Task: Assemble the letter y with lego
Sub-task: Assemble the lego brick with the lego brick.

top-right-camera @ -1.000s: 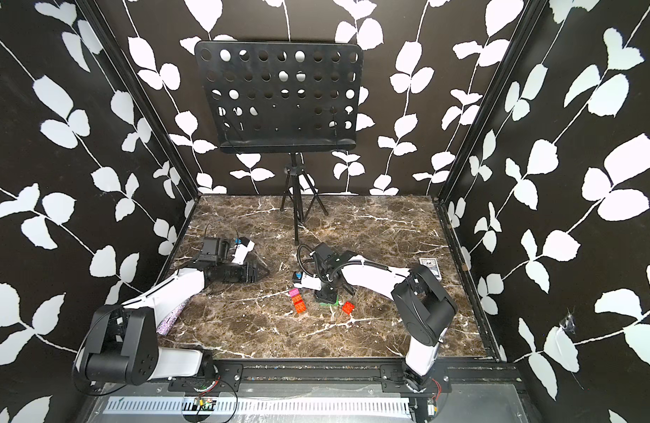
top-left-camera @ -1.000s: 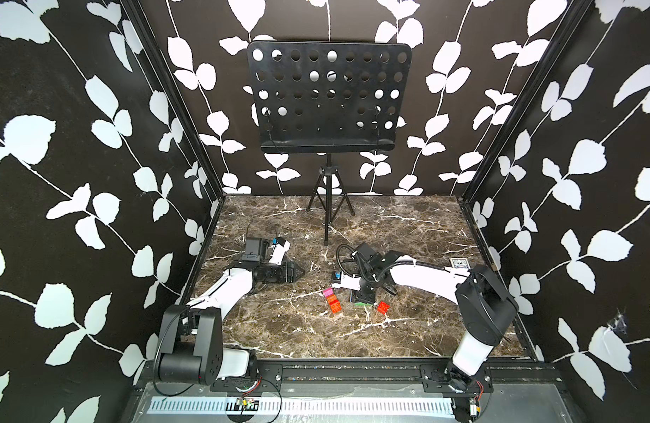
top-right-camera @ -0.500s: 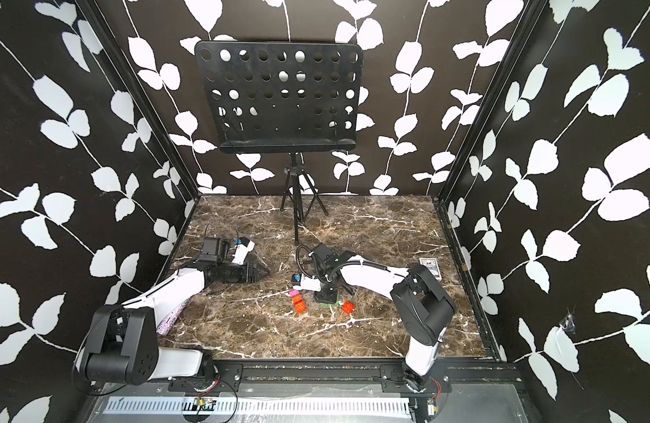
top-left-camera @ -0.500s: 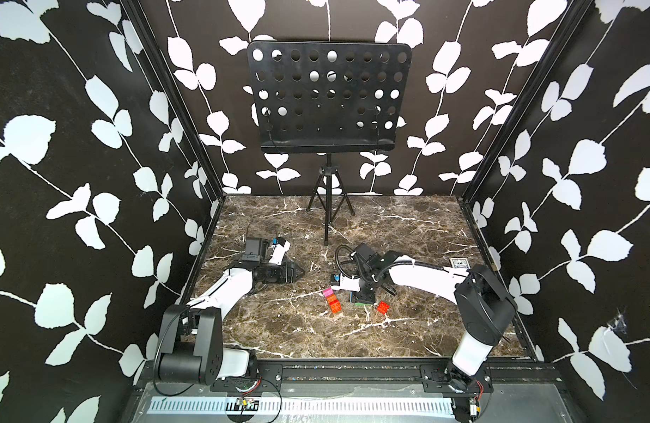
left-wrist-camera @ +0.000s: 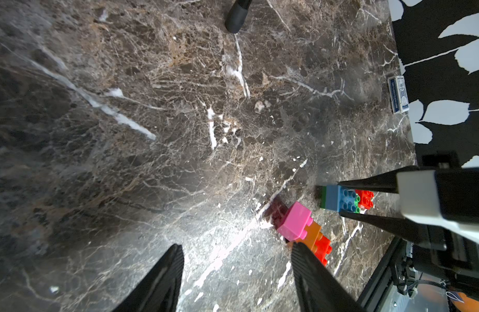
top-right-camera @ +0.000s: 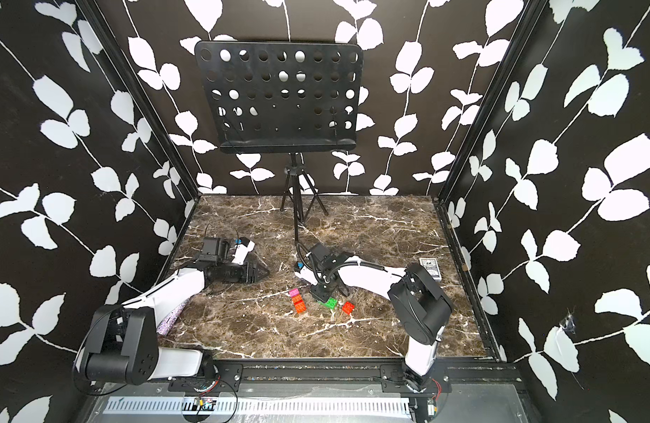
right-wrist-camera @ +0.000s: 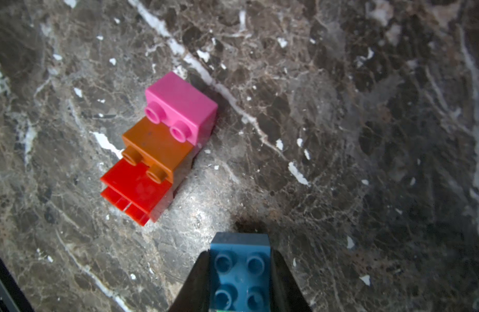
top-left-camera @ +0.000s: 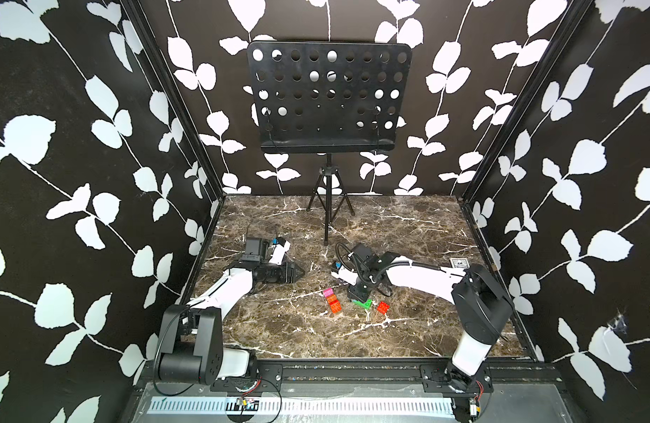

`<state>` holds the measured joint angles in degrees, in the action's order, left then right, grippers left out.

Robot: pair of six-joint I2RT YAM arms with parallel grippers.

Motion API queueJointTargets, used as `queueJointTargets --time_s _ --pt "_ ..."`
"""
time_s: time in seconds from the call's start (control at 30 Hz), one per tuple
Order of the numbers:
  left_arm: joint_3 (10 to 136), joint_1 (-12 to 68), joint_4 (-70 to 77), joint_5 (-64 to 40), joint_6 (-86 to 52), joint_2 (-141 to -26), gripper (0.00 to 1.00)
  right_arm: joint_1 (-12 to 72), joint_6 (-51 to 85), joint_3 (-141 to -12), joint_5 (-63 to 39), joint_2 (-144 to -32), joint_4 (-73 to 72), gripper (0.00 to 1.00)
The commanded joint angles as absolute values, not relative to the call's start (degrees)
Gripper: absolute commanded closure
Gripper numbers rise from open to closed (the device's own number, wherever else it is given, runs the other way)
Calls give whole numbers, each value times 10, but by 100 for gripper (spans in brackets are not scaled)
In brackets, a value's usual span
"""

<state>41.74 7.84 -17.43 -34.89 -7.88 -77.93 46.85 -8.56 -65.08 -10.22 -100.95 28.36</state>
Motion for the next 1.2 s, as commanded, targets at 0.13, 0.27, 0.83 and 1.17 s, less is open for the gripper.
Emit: queueJointTargets --time_s 0.13,0.27,0.83,1.17 --pt "411 78 -181 -350 -69 -770 34 487 28 -557 0 -982 247 78" --pt "411 78 -180 -349 -71 -772 34 490 23 -559 6 -952 244 68" --pt "410 93 -173 -355 -79 -777 35 400 234 -565 13 -784 356 41" --pt "411 109 -171 -359 -83 -790 35 350 369 -536 -42 -811 462 43"
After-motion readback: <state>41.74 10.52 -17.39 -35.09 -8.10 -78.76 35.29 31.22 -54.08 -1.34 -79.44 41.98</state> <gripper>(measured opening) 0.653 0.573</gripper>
